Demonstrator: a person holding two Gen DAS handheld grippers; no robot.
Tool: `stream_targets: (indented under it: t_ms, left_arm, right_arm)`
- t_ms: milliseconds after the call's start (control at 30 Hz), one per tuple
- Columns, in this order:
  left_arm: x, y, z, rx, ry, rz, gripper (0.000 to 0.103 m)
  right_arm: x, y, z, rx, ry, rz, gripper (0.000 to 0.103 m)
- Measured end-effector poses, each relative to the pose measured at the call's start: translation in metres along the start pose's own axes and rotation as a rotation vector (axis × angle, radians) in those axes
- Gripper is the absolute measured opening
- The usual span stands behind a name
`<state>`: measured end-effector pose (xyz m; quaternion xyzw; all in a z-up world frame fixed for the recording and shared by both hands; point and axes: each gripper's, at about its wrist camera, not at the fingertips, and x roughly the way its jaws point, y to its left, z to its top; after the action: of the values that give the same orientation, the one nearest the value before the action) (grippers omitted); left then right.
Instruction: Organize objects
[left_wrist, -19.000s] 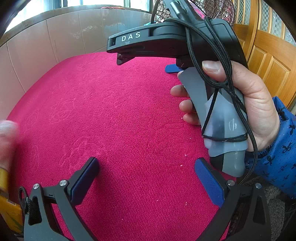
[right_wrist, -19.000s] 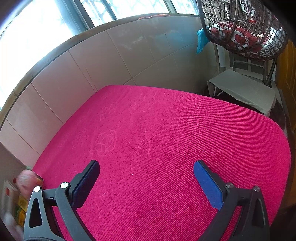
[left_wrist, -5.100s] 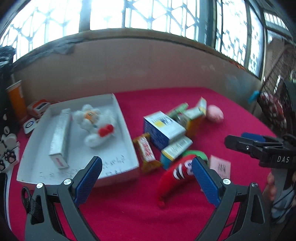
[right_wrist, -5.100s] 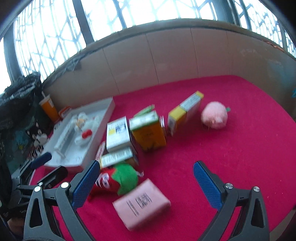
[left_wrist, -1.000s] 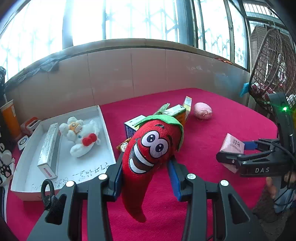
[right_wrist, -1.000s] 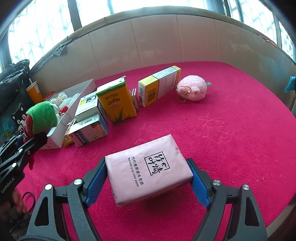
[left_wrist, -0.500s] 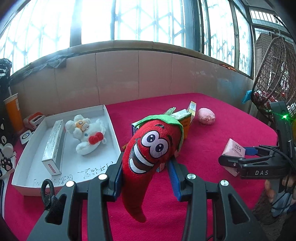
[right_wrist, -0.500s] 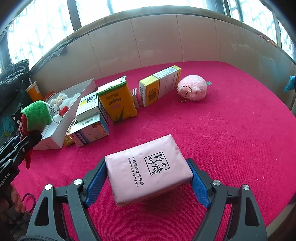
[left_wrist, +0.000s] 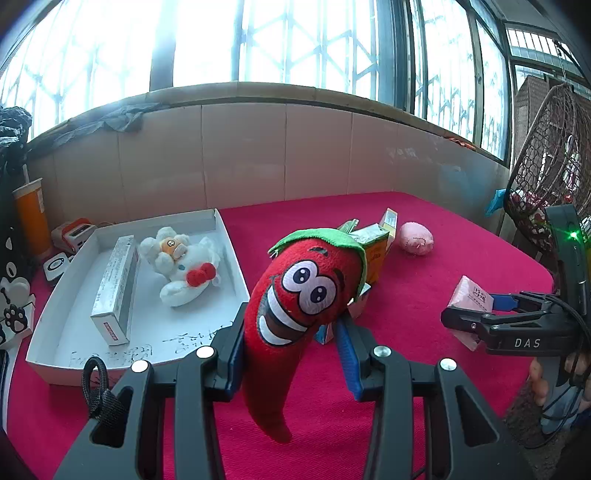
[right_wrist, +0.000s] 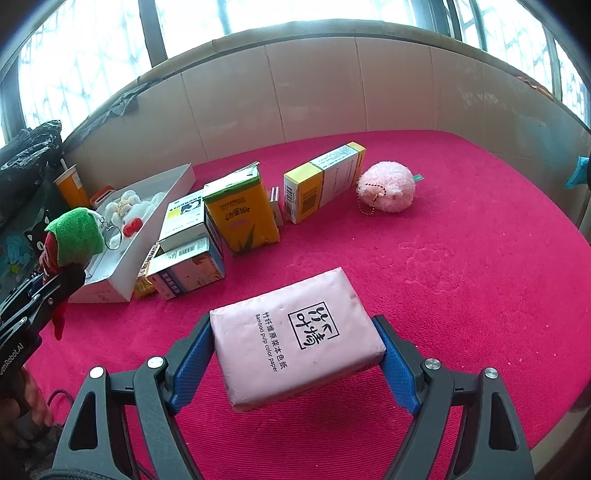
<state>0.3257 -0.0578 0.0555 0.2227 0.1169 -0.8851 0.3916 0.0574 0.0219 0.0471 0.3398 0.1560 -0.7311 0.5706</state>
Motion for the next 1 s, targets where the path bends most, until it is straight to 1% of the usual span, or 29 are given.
stream_targets:
  t_ms: [200,400,500,667,867,1000]
  left_arm:
    - [-0.006,0.004,0.003,-0.017,-0.018,0.008,0.042]
    - [-0.015,0.023,0.008,-0.067,-0.042,0.03,0.042]
    - [-0.02,0.035,0.011,-0.088,-0.056,0.057,0.042]
    - [-0.024,0.054,0.015,-0.111,-0.049,0.122,0.042]
    - [-0.028,0.078,0.017,-0.148,-0.047,0.159,0.042]
    - [-0.031,0.091,0.019,-0.159,-0.047,0.179,0.042]
  right_arm:
    - [-0.007,0.011,0.008,-0.03,-0.024,0.008,0.087]
    - [-0.014,0.03,0.024,-0.066,-0.056,0.029,0.087]
    - [-0.015,0.043,0.032,-0.085,-0.071,0.042,0.087]
    - [-0.013,0.066,0.042,-0.129,-0.08,0.063,0.087]
    - [-0.011,0.09,0.053,-0.172,-0.09,0.082,0.087]
    - [-0.005,0.103,0.062,-0.184,-0.077,0.101,0.087]
